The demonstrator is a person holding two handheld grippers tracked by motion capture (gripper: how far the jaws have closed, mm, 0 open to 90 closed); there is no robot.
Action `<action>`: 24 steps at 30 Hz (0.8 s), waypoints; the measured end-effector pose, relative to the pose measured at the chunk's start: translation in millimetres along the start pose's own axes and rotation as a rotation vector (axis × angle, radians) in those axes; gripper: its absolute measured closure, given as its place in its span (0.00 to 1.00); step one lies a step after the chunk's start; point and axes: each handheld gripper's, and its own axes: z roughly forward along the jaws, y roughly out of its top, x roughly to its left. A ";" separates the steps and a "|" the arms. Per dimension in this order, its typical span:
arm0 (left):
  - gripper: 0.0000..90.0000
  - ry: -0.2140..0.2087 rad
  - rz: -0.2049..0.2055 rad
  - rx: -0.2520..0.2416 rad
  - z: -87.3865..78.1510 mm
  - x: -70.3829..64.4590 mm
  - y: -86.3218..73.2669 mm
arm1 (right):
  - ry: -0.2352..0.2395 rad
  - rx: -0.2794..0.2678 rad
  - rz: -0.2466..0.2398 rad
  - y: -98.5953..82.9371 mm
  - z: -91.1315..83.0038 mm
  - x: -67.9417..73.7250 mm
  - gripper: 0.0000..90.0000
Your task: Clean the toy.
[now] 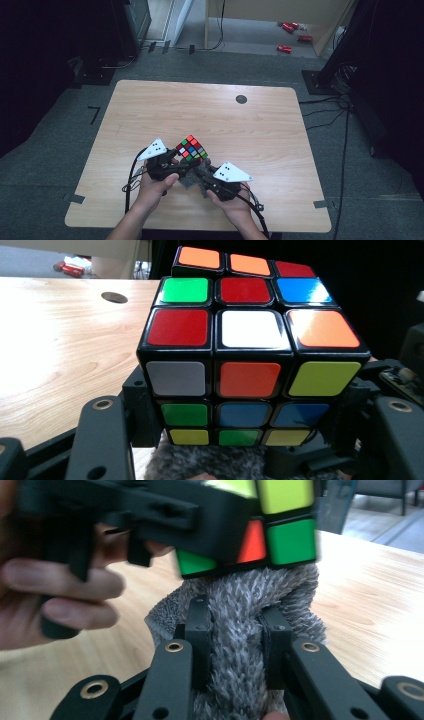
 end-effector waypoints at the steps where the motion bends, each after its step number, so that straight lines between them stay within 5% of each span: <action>1: 0.39 0.003 0.003 0.004 0.1 0.6 -0.1 | 0.000 0.000 0.000 0.0 0.0 0.0 0.82; 6: 0.39 0.000 0.012 0.021 1.4 -0.9 -0.9 | -0.083 -0.012 0.032 3.4 -9.7 -16.3 0.82; 10: 0.39 0.014 0.020 0.041 4.4 -2.0 -1.9 | -0.121 0.007 -0.010 2.8 -10.4 -12.3 0.82; 18: 0.39 0.031 0.015 0.052 5.6 -0.2 -4.4 | -0.066 0.040 -0.015 -0.4 -4.3 -2.4 0.82; 24: 0.39 0.029 0.025 0.064 5.0 -1.1 -3.3 | -0.096 0.019 0.012 4.1 -10.8 -13.7 0.83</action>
